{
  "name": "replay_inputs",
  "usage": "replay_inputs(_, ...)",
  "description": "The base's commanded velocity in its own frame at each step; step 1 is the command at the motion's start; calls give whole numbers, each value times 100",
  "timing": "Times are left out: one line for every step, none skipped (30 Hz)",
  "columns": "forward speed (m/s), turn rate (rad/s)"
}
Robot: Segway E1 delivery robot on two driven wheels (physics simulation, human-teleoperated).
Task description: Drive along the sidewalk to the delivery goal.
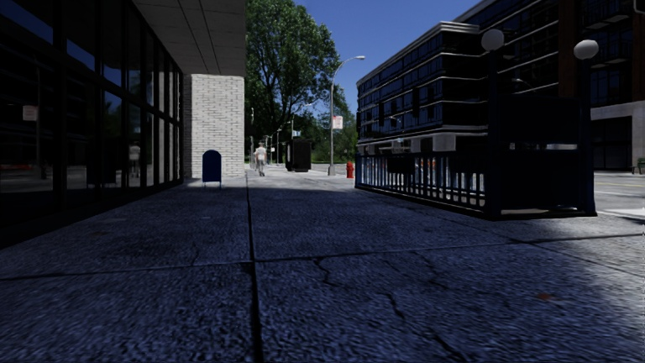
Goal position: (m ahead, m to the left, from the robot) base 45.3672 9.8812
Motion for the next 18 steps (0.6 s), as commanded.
replay_inputs(200, 0)
replay_inputs(200, 0)
replay_inputs(200, 0)
replay_inputs(200, 0)
replay_inputs(200, 0)
replay_inputs(200, 0)
replay_inputs(200, 0)
replay_inputs(200, 0)
replay_inputs(200, 0)
replay_inputs(200, 0)
replay_inputs(200, 0)
replay_inputs(200, 0)
replay_inputs(200, 0)
replay_inputs(200, 0)
replay_inputs(200, 0)
replay_inputs(200, 0)
replay_inputs(200, 0)
replay_inputs(200, 0)
